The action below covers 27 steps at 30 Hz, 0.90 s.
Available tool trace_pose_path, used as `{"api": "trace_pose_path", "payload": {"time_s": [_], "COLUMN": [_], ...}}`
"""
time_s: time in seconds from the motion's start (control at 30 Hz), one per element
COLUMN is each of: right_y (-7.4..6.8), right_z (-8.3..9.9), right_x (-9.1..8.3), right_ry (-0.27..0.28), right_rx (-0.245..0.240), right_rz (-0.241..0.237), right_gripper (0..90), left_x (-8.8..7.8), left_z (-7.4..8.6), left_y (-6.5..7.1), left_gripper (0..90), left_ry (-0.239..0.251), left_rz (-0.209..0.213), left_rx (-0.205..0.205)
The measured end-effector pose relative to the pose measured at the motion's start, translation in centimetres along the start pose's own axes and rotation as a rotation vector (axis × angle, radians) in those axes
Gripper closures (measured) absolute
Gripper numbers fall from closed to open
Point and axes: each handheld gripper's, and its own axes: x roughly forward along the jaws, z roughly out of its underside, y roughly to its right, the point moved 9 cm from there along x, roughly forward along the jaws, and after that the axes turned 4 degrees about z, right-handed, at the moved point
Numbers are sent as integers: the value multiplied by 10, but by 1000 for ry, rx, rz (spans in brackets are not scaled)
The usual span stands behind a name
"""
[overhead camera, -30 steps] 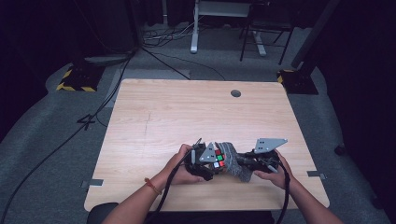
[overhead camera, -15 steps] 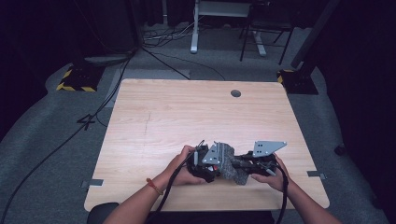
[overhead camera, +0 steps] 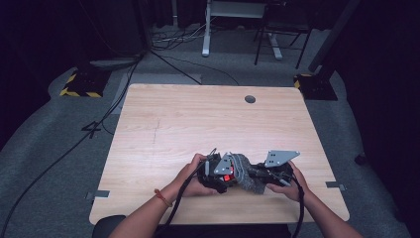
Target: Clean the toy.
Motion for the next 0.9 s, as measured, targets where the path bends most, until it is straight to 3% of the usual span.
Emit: {"api": "trace_pose_path", "payload": {"time_s": [0.13, 0.2, 0.33, 0.53, 0.63, 0.77, 0.9], "right_y": [-6, -14, -17, -1, 6, 3, -6], "right_z": [-9, -22, -32, -24, -10, 1, -3], "right_x": [-3, -8, -7, 0, 4, 2, -5], "right_ry": [37, 94, 117, 66, 26, -6, 19], "right_rx": [-4, -1, -9, -3, 18, 12, 0], "right_rz": [-11, -34, -27, 40, 38, 20, 11], "right_gripper": [773, 772, 772, 773, 773, 773, 773], "left_x": [4, 8, 10, 4, -3, -10, -9], "left_z": [2, 2, 3, -1, -3, -5, -2], "left_y": [1, 3, 7, 6, 4, 0, -1], "left_gripper": [334, 334, 334, 334, 334, 334, 334], "left_ry": [-11, -21, -23, 2, 21, 33, 16], "left_rz": [15, 23, 34, 29, 17, -1, -2], "left_rx": [-10, -3, 0, 6, 8, -2, -4]}}
